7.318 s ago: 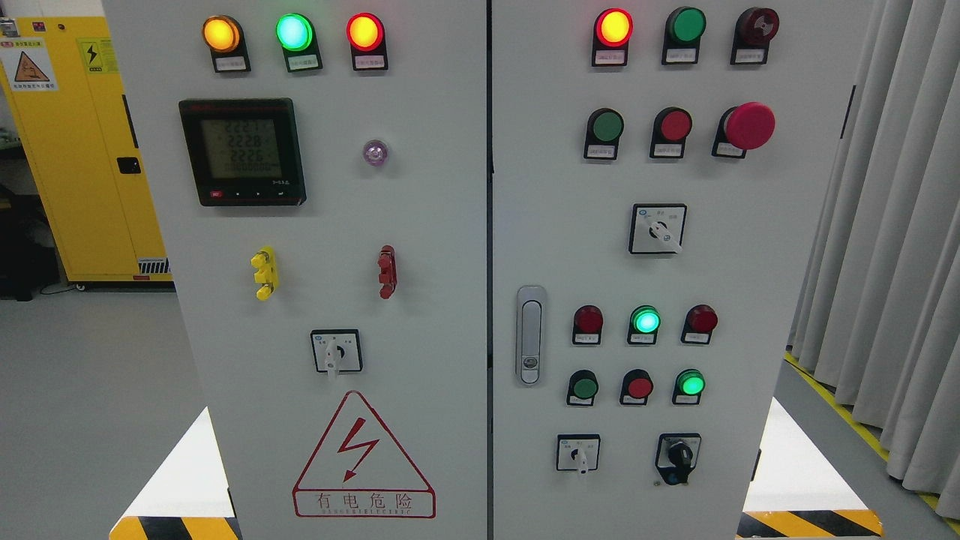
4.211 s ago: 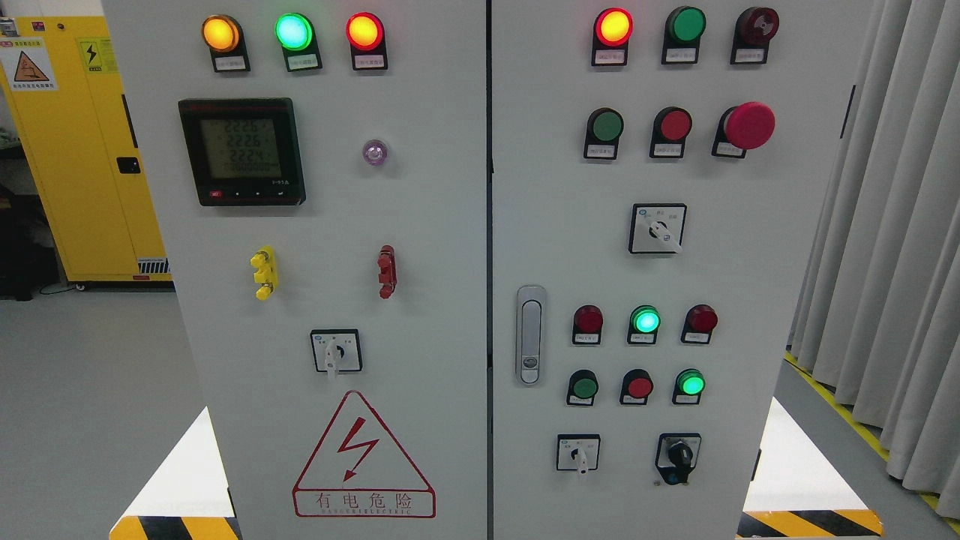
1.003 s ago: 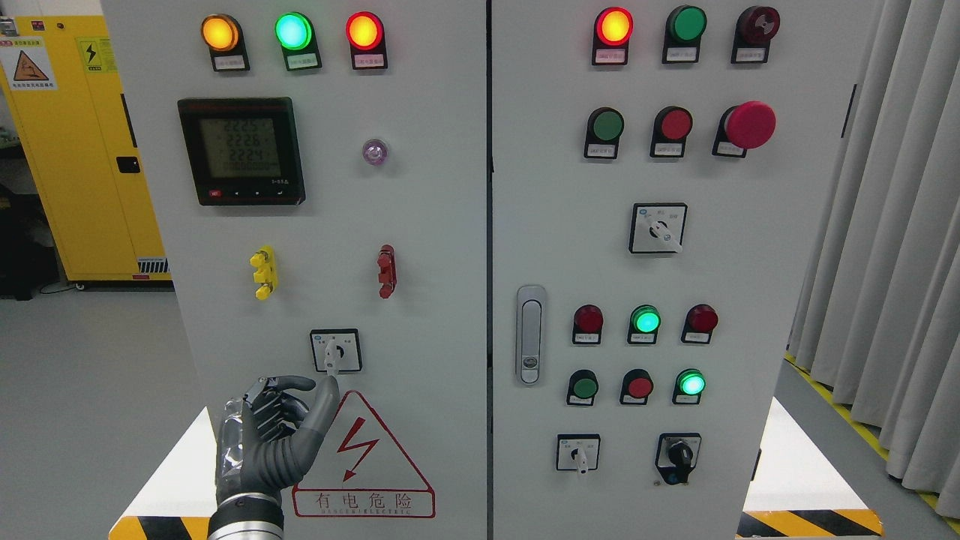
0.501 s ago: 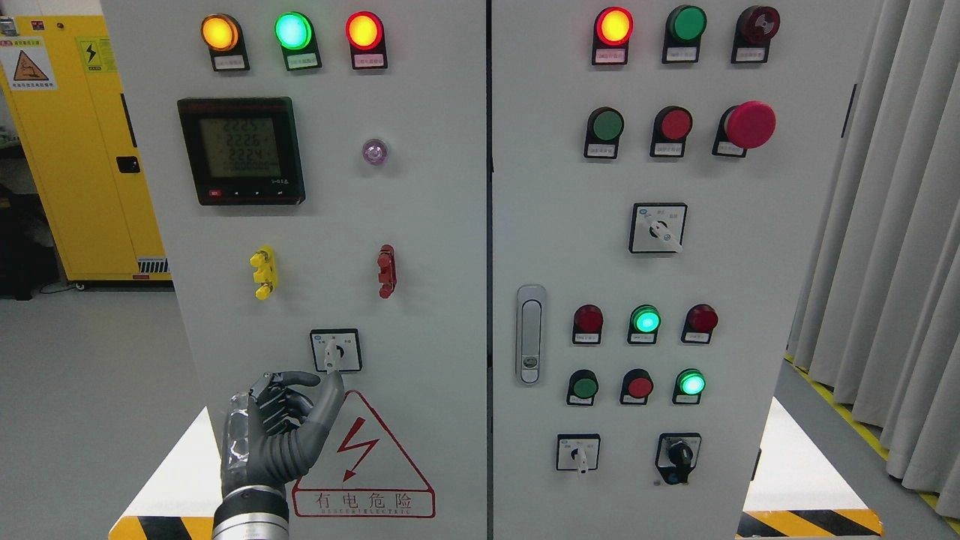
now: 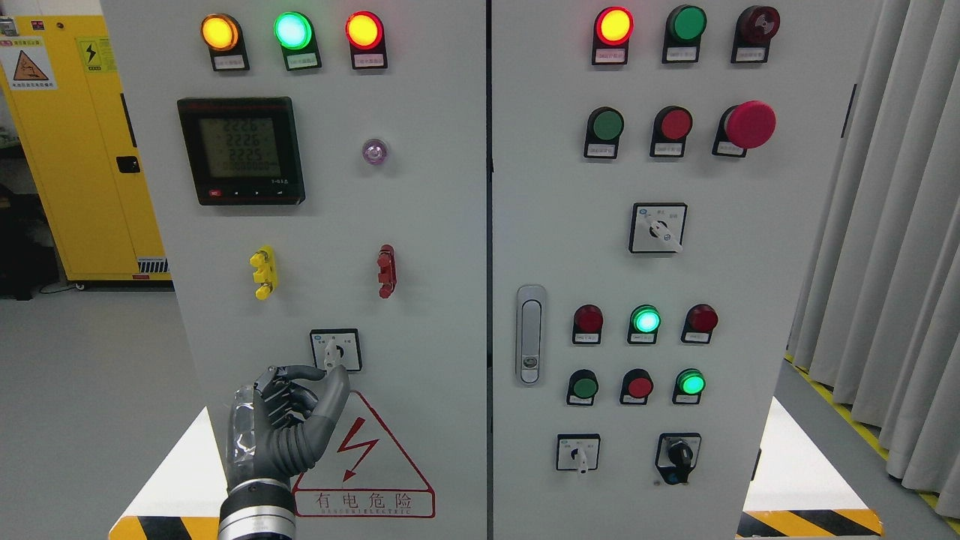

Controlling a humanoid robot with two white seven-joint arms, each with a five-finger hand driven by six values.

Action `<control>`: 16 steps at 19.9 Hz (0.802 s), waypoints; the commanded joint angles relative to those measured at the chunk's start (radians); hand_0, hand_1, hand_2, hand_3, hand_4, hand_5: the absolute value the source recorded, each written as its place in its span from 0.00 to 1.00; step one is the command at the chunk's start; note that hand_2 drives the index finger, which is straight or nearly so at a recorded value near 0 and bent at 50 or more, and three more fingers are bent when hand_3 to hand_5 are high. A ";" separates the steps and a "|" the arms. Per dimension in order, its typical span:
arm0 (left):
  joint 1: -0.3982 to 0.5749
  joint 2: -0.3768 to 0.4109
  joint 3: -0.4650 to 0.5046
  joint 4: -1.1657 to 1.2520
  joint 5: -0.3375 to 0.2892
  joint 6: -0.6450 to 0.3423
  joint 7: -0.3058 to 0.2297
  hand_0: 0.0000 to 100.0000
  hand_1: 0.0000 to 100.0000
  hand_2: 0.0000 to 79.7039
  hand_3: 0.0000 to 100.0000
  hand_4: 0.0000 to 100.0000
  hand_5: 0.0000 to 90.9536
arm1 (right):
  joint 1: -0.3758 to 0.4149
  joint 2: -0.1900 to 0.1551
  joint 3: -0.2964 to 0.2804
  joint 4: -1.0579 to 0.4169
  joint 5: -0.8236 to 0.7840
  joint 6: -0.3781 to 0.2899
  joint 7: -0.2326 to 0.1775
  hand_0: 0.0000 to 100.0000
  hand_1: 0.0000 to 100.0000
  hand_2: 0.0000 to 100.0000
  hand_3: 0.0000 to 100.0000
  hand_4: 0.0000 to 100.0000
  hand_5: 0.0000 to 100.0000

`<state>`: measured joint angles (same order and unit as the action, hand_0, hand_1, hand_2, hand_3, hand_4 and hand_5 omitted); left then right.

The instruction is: Turn on light switch 1

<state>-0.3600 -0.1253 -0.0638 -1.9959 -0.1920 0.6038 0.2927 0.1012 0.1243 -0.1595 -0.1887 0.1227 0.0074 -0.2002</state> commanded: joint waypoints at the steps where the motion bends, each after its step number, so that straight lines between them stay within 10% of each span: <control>1: -0.002 -0.005 -0.008 0.006 -0.003 0.001 0.009 0.26 0.72 0.69 0.87 0.86 0.90 | 0.000 0.000 0.000 0.000 0.000 0.000 -0.001 0.00 0.50 0.04 0.00 0.00 0.00; 16: -0.013 -0.008 -0.008 0.029 -0.003 0.016 0.011 0.28 0.71 0.70 0.88 0.86 0.90 | 0.000 0.000 0.000 0.000 0.000 0.000 -0.001 0.00 0.50 0.04 0.00 0.00 0.00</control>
<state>-0.3665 -0.1314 -0.0703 -1.9815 -0.1947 0.6190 0.3036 0.1013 0.1243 -0.1596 -0.1887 0.1227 0.0073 -0.2002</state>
